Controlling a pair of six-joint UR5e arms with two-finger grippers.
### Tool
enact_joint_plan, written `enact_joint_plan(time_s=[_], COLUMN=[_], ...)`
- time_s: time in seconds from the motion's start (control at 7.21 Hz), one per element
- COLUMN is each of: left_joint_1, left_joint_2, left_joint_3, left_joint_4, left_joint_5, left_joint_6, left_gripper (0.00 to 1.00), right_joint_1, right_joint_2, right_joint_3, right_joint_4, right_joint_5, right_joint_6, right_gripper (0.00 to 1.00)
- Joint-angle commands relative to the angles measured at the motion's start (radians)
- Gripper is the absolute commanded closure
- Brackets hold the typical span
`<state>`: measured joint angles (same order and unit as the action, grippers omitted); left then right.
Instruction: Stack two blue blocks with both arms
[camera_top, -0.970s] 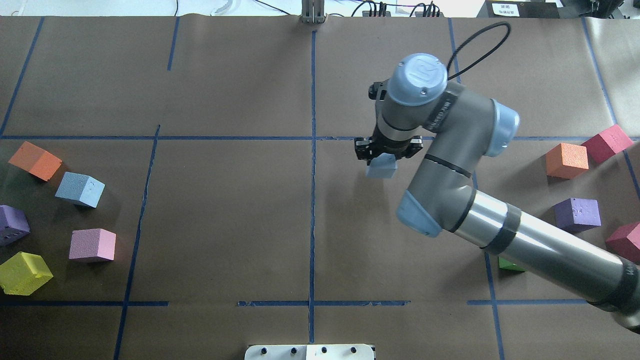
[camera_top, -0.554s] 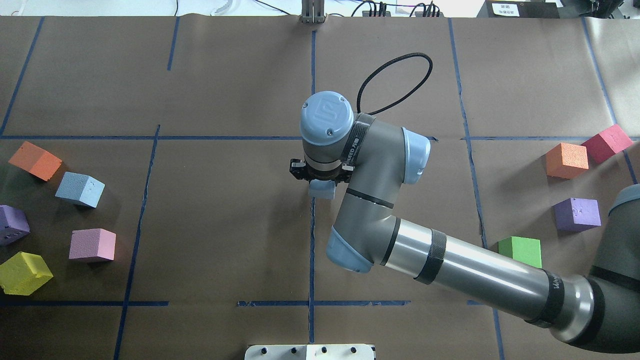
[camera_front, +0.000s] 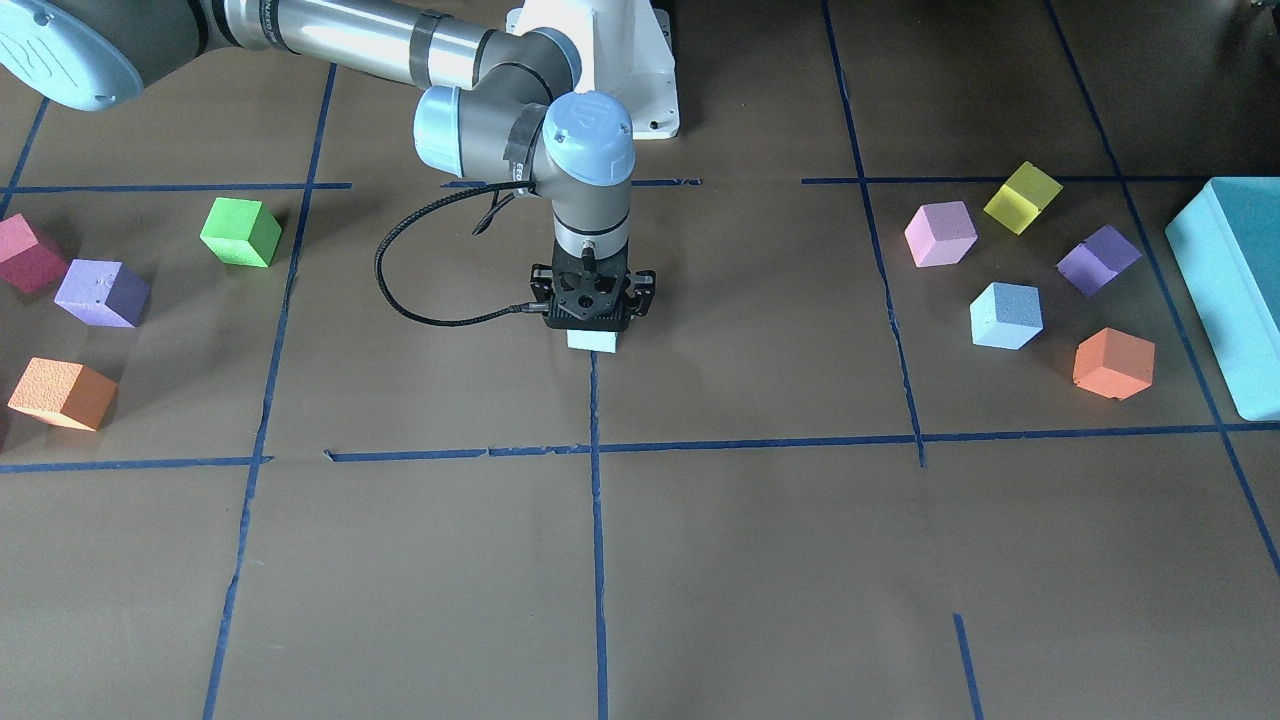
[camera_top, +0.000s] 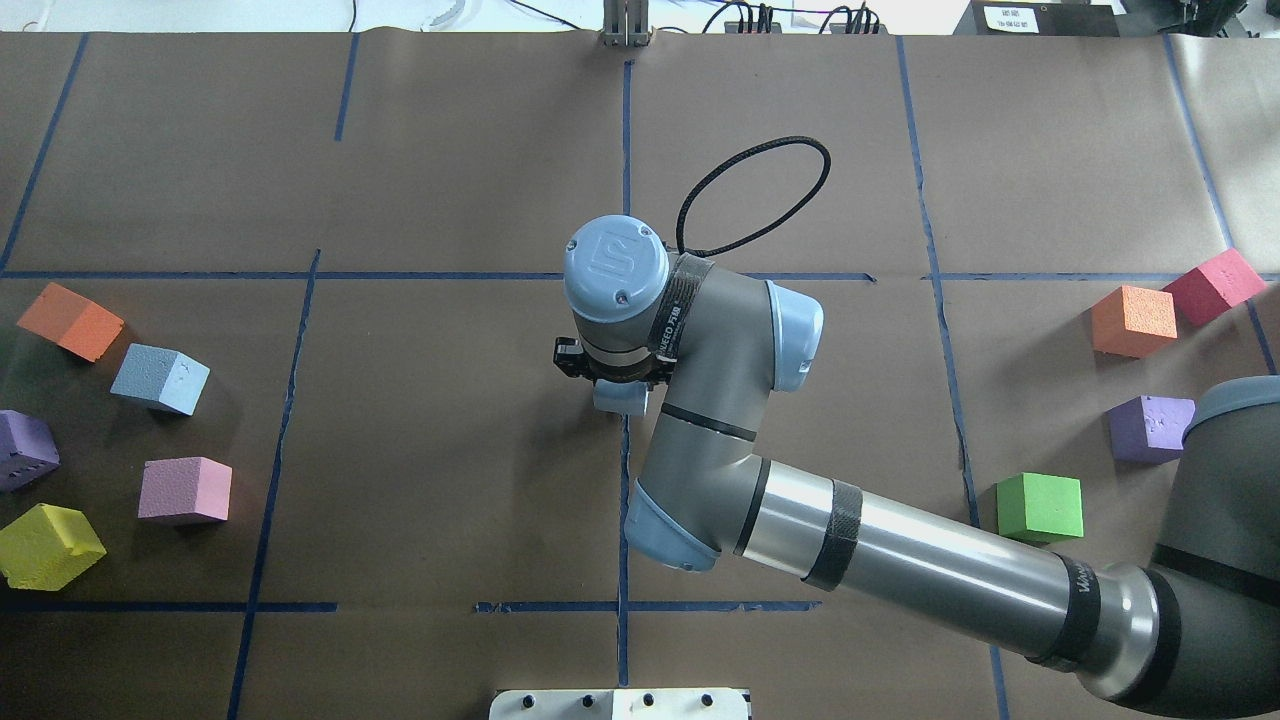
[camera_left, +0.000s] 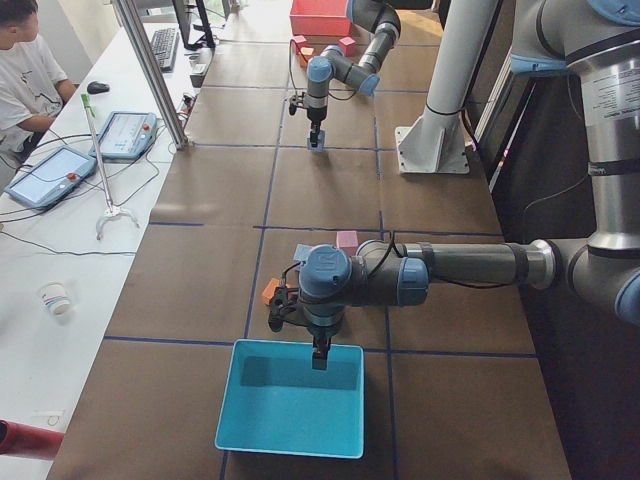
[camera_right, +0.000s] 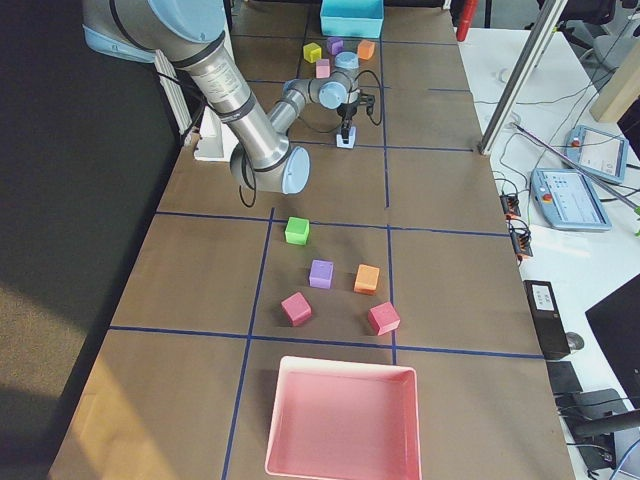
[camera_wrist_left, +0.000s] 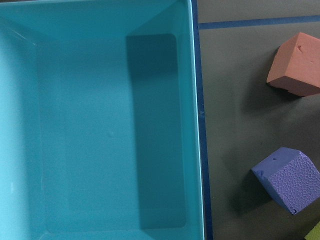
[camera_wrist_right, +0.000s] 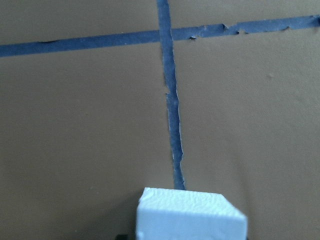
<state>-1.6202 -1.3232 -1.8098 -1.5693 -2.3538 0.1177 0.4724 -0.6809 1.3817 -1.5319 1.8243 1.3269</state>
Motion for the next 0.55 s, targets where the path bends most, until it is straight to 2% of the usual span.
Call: enact_joint_plan(time_s=[0.0,0.14,0.28,0.42], left_joint_1=[0.003,0.005,0.005,0.005], left_joint_2=[0.001,-0.011,-0.052,-0.085], left_joint_3=[-0.020,-0.023,-0.025,-0.016], left_joint_4=[-0.002,-0.003,-0.044,-0.117], left_joint_5=[0.005,0.001,-0.004,0.001], left_joint_6=[0.000,0.000,-0.009,-0.010], left_gripper=[0.00,0.00,0.00,0.00], right_joint_1=[0.017,0.075,0.171,0.266], right_joint_2=[0.029,0.029,0.000,-0.073], right_joint_3=[0.008,0.034,0.077,0.164], right_joint_4=[-0.002,-0.010,-0.049,-0.113], right_joint_5=[0.003,0.036,0.144,0.211], right_joint_6=[-0.011,-0.029,-0.120,-0.264], right_gripper=[0.01,0.01,0.01,0.01])
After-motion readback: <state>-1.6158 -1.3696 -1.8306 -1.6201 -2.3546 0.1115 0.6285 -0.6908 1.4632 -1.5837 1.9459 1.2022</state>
